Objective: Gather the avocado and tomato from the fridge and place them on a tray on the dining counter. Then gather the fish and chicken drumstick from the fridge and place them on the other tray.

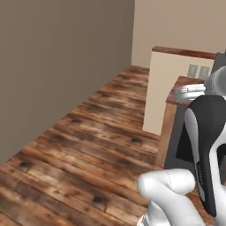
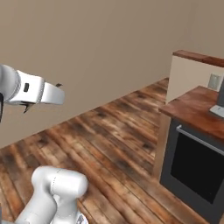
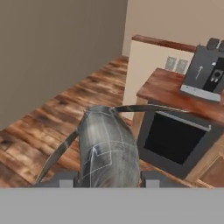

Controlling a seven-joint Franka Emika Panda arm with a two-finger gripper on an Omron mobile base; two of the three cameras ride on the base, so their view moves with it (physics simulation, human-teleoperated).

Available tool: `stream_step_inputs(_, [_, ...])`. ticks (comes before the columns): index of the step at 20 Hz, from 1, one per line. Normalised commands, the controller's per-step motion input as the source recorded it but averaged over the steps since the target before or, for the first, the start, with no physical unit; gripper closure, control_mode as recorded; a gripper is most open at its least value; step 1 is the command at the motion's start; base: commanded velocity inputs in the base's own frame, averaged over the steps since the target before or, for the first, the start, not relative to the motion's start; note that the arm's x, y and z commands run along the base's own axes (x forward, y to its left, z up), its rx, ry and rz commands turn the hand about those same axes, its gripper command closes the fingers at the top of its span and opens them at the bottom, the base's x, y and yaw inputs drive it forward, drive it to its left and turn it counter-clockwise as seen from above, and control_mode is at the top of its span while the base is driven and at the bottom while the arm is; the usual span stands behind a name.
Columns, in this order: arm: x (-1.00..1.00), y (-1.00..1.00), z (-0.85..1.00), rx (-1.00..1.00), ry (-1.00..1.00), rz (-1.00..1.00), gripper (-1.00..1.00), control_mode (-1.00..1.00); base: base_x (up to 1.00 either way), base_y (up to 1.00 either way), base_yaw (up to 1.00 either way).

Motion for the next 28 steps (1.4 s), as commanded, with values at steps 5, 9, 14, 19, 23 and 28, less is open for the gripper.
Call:
stream_step_inputs(5, [0.00, 0.00, 0.00, 0.00, 0.00, 0.00, 1.00, 1.00, 1.00, 0.46, -0.04])
stream_step_inputs(9, [0.00, 0.00, 0.00, 0.00, 0.00, 0.00, 1.00, 1.00, 1.00, 0.70, -0.16])
stream_step_inputs(14, [0.00, 0.00, 0.00, 0.00, 0.00, 0.00, 1.00, 1.00, 1.00, 0.86, -0.61])
stream_step_inputs(19, [0.00, 0.00, 0.00, 0.00, 0.00, 0.00, 1.00, 1.00, 0.86, 0.65, -0.80])
stream_step_inputs(23, [0.00, 0.00, 0.00, 0.00, 0.00, 0.00, 1.00, 1.00, 0.83, 0.73, -0.76])
stream_step_inputs(28, [0.00, 0.00, 0.00, 0.00, 0.00, 0.00, 1.00, 1.00, 1.00, 1.00, -0.36])
